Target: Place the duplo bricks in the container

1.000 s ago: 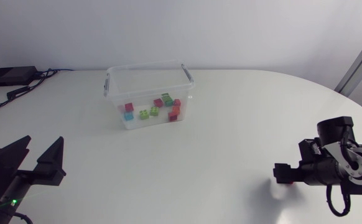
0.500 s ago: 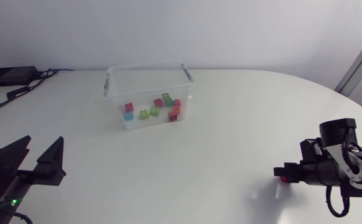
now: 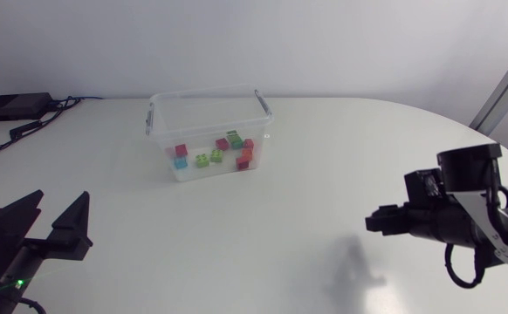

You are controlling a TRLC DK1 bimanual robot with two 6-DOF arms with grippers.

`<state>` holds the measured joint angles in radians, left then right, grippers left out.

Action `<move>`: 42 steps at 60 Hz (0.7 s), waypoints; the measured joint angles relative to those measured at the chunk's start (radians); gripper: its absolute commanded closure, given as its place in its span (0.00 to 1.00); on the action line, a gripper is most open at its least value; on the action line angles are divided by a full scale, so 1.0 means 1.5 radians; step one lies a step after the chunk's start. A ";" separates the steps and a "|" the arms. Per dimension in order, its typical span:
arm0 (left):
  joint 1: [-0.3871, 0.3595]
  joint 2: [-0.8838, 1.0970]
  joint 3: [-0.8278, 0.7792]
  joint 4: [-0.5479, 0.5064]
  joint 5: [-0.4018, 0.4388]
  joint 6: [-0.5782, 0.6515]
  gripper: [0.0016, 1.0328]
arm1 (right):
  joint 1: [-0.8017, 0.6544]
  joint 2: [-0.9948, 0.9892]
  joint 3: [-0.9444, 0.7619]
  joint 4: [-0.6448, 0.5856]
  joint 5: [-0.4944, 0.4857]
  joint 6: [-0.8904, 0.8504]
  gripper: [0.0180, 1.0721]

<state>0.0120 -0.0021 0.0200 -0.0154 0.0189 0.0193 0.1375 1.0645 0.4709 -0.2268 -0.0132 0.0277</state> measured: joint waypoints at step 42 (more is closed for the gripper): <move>0.000 0.000 0.000 0.000 0.000 0.000 0.03 | 0.238 0.338 0.722 -0.095 0.037 0.030 0.05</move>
<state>0.0120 -0.0021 0.0200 -0.0154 0.0189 0.0193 0.4946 1.5715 1.5539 -0.3698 0.0425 0.0723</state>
